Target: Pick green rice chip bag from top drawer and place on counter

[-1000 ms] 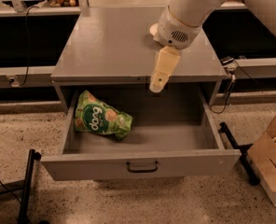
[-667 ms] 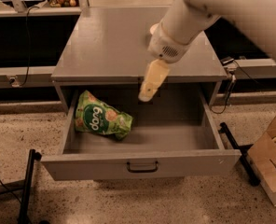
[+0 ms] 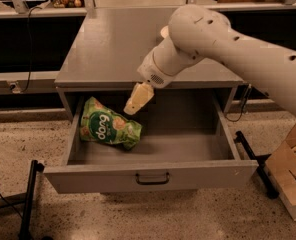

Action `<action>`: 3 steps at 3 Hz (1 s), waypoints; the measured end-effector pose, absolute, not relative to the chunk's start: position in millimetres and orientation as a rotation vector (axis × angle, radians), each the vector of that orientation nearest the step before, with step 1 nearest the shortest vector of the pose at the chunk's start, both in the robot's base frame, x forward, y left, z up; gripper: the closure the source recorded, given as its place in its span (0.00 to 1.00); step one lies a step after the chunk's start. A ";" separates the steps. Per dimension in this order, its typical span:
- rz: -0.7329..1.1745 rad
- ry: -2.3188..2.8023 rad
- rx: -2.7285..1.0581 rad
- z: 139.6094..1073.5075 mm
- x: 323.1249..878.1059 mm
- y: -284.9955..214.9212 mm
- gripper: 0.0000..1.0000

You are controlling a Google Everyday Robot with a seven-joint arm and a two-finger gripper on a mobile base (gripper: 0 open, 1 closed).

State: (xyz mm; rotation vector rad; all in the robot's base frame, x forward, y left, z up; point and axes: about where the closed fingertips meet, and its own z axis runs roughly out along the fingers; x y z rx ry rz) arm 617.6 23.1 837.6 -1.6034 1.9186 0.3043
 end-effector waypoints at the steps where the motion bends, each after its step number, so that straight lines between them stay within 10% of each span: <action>1: 0.314 1.850 -1.603 825.1 630.2 50.9 0.34; 3: 0.288 1.753 -1.612 816.4 629.8 75.2 0.81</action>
Offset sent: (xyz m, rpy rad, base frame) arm 0.0183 0.0648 -0.0261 0.0659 -0.1378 0.1023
